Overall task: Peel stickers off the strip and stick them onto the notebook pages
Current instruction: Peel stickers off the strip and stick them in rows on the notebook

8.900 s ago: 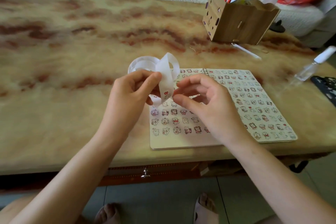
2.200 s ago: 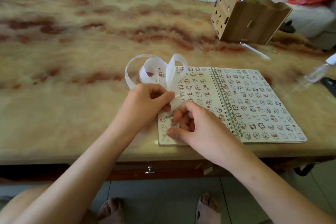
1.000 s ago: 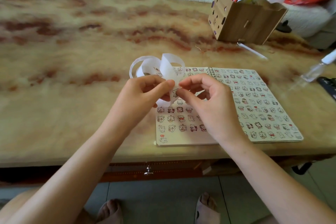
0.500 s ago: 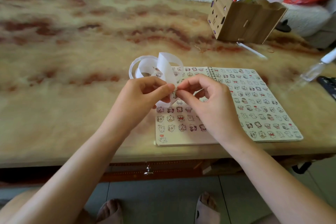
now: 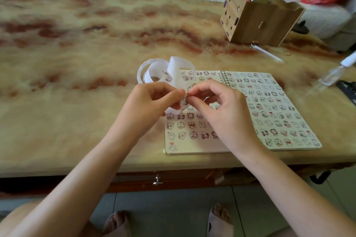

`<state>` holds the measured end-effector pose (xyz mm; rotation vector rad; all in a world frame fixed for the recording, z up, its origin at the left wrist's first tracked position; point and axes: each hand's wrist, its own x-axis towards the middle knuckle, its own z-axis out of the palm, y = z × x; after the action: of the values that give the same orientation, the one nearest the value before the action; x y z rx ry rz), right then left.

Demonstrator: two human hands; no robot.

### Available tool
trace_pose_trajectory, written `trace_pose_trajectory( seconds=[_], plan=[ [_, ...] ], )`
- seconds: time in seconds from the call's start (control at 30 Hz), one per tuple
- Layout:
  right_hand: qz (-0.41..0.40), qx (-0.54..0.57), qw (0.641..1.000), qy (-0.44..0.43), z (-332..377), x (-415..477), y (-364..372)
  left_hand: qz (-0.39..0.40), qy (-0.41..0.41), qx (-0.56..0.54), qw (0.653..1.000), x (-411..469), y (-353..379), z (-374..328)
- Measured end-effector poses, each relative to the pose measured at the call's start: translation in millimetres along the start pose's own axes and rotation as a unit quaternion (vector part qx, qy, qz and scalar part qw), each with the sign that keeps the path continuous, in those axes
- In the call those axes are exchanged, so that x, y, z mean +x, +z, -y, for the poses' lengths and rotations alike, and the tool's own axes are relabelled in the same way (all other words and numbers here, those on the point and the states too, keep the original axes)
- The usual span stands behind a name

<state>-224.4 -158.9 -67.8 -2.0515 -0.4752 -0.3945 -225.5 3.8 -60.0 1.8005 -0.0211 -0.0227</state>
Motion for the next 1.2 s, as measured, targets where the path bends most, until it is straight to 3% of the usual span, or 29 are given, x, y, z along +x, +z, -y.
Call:
trace_pose_trajectory(
  seconds=[0.5,0.8,0.97,1.1,1.2],
  plan=[
    [-0.022,-0.112,0.989,-0.096,-3.5,-2.8,1.2,-0.013,-0.01,-0.007,1.0,-1.0,0.7,0.1],
    [-0.004,-0.149,0.987,-0.053,7.1,-3.2,-1.8,-0.02,-0.014,0.0,1.0,0.0,0.0,0.1],
    [0.043,0.034,0.995,0.079,24.4,-5.3,-12.2,-0.032,-0.013,0.024,0.999,1.5,-0.7,2.4],
    [0.15,0.112,0.957,0.219,32.5,-4.3,-24.0,-0.016,-0.03,0.044,0.998,2.5,1.0,6.4],
    [0.246,0.077,0.924,0.283,31.8,-8.4,-23.0,-0.002,-0.035,0.066,0.997,3.3,2.2,8.6]
  ],
)
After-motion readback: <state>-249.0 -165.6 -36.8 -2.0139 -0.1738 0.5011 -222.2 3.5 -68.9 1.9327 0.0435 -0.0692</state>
